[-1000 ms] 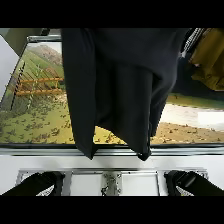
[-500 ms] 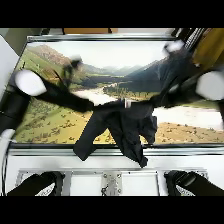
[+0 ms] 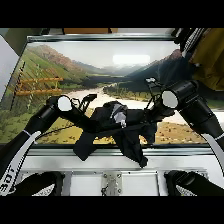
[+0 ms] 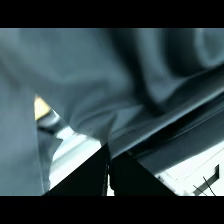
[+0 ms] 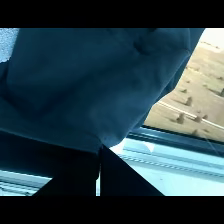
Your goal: Fold the clothes and pants, and hang the long-sleeved shirts on hangers.
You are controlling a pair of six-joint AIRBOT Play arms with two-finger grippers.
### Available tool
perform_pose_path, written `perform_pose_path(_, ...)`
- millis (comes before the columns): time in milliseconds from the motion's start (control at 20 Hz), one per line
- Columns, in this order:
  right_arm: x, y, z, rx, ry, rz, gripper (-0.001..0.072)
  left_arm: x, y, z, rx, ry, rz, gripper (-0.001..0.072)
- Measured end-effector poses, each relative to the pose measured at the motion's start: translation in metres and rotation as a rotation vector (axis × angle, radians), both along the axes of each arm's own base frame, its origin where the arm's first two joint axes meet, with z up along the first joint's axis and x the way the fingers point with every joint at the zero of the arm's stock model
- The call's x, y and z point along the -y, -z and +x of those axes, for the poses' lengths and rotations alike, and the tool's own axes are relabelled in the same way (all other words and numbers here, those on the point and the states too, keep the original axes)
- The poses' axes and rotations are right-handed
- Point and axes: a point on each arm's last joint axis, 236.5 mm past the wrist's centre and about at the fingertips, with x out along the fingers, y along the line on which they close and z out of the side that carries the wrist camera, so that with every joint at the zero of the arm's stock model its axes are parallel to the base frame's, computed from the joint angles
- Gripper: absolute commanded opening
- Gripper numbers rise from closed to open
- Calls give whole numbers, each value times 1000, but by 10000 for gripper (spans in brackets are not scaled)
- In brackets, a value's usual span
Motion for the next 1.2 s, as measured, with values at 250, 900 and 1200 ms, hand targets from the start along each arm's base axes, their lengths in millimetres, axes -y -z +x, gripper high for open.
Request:
perform_pose_path(250, -5, 3, 1, -4, 5, 18, 16, 13, -34, 31, 90, 6, -56, 625)
perform_pose_path(900, -6, 4, 1, -3, 8, 24, 16, -193, -114, 172, 449, -424, 204, 626)
perform_pose_path(1200, -6, 4, 1, -3, 8, 24, 16, -348, -80, 205, 517, -653, 466, 625)
